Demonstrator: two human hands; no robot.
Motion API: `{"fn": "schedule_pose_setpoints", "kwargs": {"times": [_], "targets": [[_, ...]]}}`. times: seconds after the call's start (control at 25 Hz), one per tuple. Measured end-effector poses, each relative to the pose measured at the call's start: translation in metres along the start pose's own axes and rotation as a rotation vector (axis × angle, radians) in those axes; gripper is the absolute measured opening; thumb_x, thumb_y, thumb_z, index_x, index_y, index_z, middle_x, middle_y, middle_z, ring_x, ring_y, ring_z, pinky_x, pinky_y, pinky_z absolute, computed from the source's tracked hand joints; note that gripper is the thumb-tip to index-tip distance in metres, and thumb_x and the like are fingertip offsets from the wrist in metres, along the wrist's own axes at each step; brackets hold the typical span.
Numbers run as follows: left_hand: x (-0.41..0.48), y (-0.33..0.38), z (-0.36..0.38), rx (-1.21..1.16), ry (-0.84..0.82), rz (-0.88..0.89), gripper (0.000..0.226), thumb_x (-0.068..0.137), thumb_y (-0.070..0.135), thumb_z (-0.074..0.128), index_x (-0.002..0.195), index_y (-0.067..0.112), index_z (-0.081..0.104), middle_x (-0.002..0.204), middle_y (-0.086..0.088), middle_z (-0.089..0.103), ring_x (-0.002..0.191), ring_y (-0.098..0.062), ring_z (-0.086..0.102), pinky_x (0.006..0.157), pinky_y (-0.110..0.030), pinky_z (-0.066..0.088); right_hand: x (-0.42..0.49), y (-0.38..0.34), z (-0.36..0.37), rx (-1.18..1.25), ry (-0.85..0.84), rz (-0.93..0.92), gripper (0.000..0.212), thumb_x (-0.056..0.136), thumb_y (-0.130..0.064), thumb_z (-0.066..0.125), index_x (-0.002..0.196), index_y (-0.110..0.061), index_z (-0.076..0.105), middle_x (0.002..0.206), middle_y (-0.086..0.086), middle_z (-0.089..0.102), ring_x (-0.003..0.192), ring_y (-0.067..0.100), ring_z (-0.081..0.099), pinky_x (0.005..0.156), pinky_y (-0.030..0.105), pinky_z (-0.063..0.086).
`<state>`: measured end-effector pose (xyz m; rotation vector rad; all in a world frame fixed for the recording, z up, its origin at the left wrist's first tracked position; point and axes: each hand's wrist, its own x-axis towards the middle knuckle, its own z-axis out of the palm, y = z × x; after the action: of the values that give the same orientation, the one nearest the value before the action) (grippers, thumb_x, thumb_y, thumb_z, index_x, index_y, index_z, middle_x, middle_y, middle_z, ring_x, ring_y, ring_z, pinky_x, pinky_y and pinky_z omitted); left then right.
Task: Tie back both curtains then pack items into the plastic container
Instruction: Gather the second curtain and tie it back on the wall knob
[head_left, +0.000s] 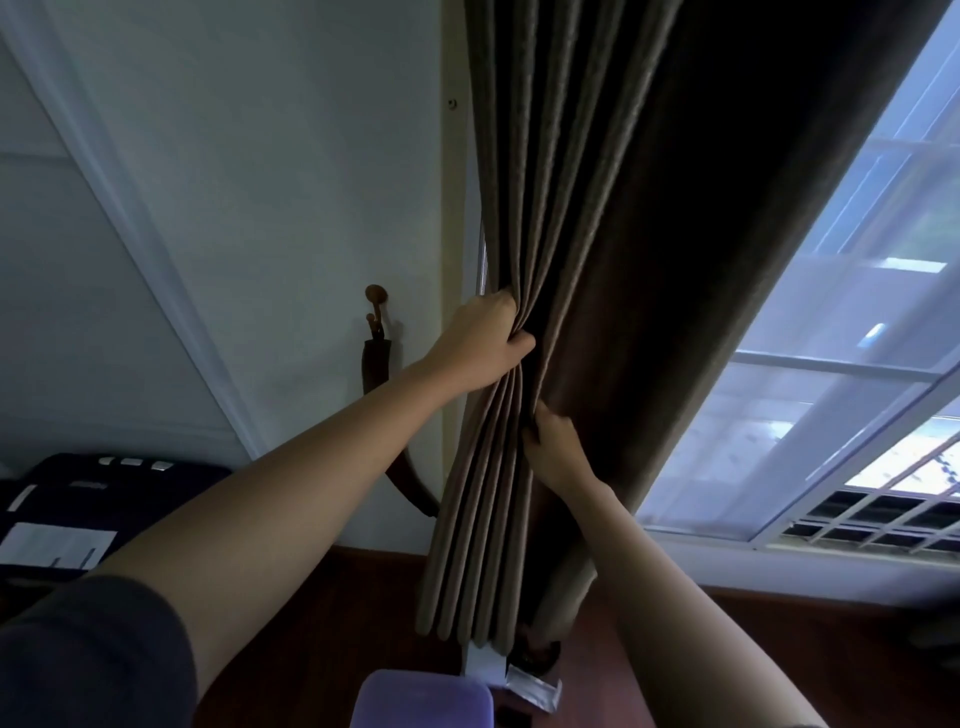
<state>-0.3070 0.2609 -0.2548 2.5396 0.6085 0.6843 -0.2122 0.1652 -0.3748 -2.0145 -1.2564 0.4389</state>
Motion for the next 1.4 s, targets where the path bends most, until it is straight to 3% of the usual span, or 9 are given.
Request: {"fn": "schedule_pose_setpoints", "kwargs": {"times": [0.28, 0.44, 0.52, 0.6, 0.72, 0.88, 1.0, 1.16, 1.4], "targets": [[0.002, 0.011, 0.006, -0.042, -0.004, -0.003, 0.023, 0.084, 0.026, 0.062, 0.080, 0.006, 0.051, 0.064, 0.000, 0.054, 0.055, -0.013, 0.055, 0.053, -0.026, 0.045, 0.003, -0.020, 0.017, -0.146, -0.075, 0.119, 0.042, 0.089, -0.005, 0.045, 0.131, -0.005, 0.042, 0.115, 0.022, 0.062, 0.106, 0.041, 0.059, 0.088, 0.041, 0.048], [0.005, 0.013, 0.013, 0.081, 0.141, -0.010, 0.021, 0.087, 0.025, 0.063, 0.085, 0.005, 0.053, 0.068, 0.003, 0.048, 0.058, -0.012, 0.049, 0.050, -0.008, 0.032, -0.004, -0.024, 0.019, -0.343, -0.177, 0.120, 0.066, 0.081, -0.014, 0.057, 0.141, -0.012, 0.029, 0.132, 0.017, 0.051, 0.118, 0.040, 0.052, 0.095, 0.045, 0.045], [0.008, 0.004, 0.009, 0.108, 0.140, -0.041, 0.014, 0.088, 0.017, 0.059, 0.083, 0.006, 0.052, 0.070, -0.002, 0.049, 0.062, -0.016, 0.050, 0.053, -0.016, 0.035, -0.014, -0.019, 0.007, -0.390, 0.101, 0.028, 0.076, 0.075, -0.015, 0.062, 0.144, -0.016, 0.030, 0.150, 0.011, 0.033, 0.135, 0.032, 0.035, 0.111, 0.043, 0.028], [0.008, -0.009, 0.003, 0.087, 0.114, -0.043, 0.017, 0.087, 0.016, 0.058, 0.077, 0.007, 0.047, 0.069, -0.007, 0.051, 0.061, -0.018, 0.051, 0.054, -0.022, 0.035, -0.023, -0.021, -0.018, -0.233, 0.677, 0.004, 0.077, 0.070, -0.015, 0.060, 0.143, -0.016, 0.034, 0.156, 0.011, 0.021, 0.142, 0.027, 0.021, 0.115, 0.045, 0.005], [0.003, -0.018, 0.001, 0.072, 0.094, -0.028, 0.020, 0.086, 0.015, 0.058, 0.073, 0.006, 0.046, 0.066, -0.009, 0.053, 0.056, -0.019, 0.052, 0.051, -0.024, 0.036, -0.011, -0.018, -0.082, 0.104, 1.114, 0.121, 0.087, 0.071, -0.024, 0.066, 0.146, -0.011, 0.024, 0.156, 0.013, 0.016, 0.143, 0.027, 0.019, 0.118, 0.050, 0.003], [-0.001, -0.014, 0.003, 0.059, 0.091, -0.004, 0.021, 0.085, 0.015, 0.059, 0.071, 0.006, 0.045, 0.059, -0.001, 0.045, 0.049, -0.010, 0.044, 0.047, -0.020, 0.032, 0.021, -0.005, -0.128, 0.288, 0.790, 0.083, 0.073, 0.080, -0.015, 0.062, 0.144, -0.016, 0.025, 0.133, 0.011, 0.053, 0.114, 0.020, 0.053, 0.091, 0.021, 0.040], [-0.004, -0.008, 0.005, 0.021, 0.110, 0.022, 0.023, 0.084, 0.012, 0.059, 0.068, 0.007, 0.043, 0.056, 0.002, 0.041, 0.048, -0.008, 0.040, 0.045, -0.019, 0.029, 0.025, -0.002, -0.096, 0.140, 0.504, 0.035, 0.046, 0.087, 0.003, 0.047, 0.132, -0.005, 0.042, 0.112, 0.020, 0.062, 0.100, 0.032, 0.057, 0.070, 0.020, 0.031], [-0.004, -0.008, 0.003, -0.029, 0.088, 0.010, 0.021, 0.086, 0.010, 0.059, 0.069, 0.008, 0.046, 0.058, 0.004, 0.045, 0.050, -0.007, 0.047, 0.045, -0.010, 0.034, 0.011, -0.003, -0.032, 0.071, 0.211, -0.072, 0.047, 0.081, 0.013, 0.040, 0.125, 0.000, 0.048, 0.109, 0.018, 0.064, 0.101, 0.031, 0.059, 0.070, 0.022, 0.032], [-0.001, -0.010, 0.003, -0.004, 0.063, -0.010, 0.018, 0.088, 0.012, 0.056, 0.078, -0.002, 0.053, 0.065, -0.009, 0.053, 0.059, -0.022, 0.055, 0.055, -0.028, 0.043, 0.003, 0.002, 0.009, 0.055, 0.151, -0.164, 0.063, 0.081, 0.014, 0.037, 0.141, -0.006, 0.034, 0.116, 0.019, 0.064, 0.103, 0.036, 0.060, 0.069, 0.016, 0.033]]}}
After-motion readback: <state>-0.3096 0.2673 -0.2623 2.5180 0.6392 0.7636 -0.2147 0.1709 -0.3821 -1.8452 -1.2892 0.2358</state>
